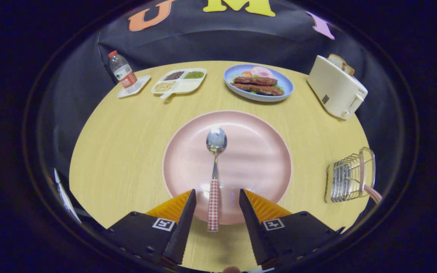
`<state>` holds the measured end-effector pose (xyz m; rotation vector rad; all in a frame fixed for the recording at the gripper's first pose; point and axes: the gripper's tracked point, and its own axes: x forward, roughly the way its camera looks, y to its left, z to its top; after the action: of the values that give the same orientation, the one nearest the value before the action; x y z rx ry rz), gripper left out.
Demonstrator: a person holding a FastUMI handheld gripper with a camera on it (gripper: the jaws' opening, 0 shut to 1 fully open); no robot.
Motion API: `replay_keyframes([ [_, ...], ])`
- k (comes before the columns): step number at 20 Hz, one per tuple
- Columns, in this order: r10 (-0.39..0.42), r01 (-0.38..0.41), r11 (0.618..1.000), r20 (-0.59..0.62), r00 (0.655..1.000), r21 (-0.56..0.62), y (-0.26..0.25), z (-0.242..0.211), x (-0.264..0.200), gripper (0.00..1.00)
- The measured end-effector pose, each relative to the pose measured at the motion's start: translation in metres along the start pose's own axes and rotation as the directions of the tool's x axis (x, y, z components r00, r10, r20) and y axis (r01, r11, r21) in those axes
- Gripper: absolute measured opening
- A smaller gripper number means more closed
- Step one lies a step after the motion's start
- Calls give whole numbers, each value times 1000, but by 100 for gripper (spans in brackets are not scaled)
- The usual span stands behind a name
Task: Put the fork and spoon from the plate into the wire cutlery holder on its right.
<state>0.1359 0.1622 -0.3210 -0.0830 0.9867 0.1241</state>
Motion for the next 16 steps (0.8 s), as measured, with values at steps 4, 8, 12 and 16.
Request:
replay_keyframes([
  [4,-24,24,999,-17,1000,25,-1,-9,20,47],
  [8,-44,46,998,-49,998,42,-7,-10,31,15],
  [12,-22,25,999,-74,997,36,-14,-8,1,5],
  [16,28,-23,997,-69,997,74,-20,11,-34,5],
])
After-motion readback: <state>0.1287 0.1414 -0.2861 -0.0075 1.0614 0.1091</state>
